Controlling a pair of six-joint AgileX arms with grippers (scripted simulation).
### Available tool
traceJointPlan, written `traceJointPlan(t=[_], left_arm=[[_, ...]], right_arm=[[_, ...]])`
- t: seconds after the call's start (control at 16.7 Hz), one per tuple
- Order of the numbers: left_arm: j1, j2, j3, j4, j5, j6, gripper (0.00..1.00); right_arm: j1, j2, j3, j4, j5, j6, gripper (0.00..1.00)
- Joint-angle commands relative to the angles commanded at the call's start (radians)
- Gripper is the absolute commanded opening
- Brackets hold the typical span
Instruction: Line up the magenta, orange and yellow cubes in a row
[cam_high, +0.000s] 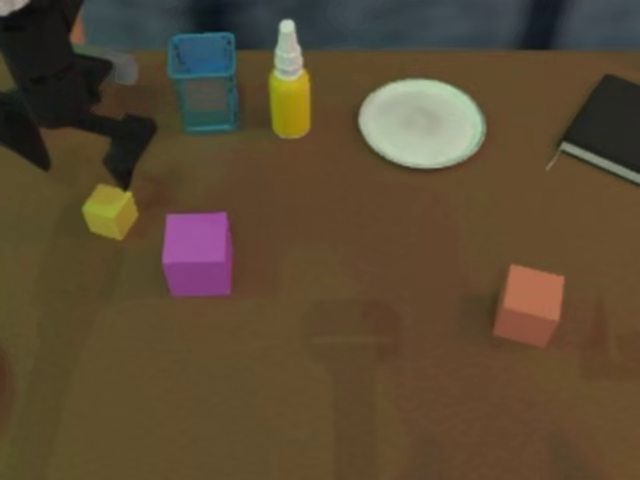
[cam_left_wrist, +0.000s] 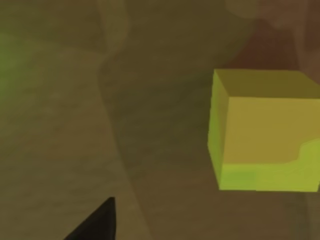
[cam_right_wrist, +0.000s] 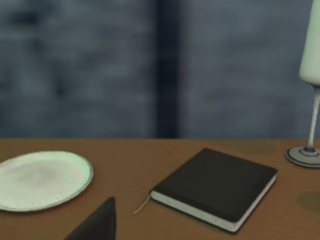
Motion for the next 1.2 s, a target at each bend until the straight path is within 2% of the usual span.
traceJointPlan(t=[0.18,0.54,0.84,1.2], left_arm=[[-0.003,0.011,-0.033,0.04,0.0,0.003,1.0],[-0.004,0.083,-0.181,0.269,0.001,0.003,1.0],[-0.004,0.092,-0.197,0.289,0.001,0.003,1.0],[-0.004,0.092,-0.197,0.289,0.001,0.003,0.55]], right_arm=[[0.0,0.0,0.0,0.0,0.0,0.0,1.0],[0.0,0.0,0.0,0.0,0.0,0.0,1.0],[0.0,0.0,0.0,0.0,0.0,0.0,1.0],[0.0,0.0,0.0,0.0,0.0,0.0,1.0]])
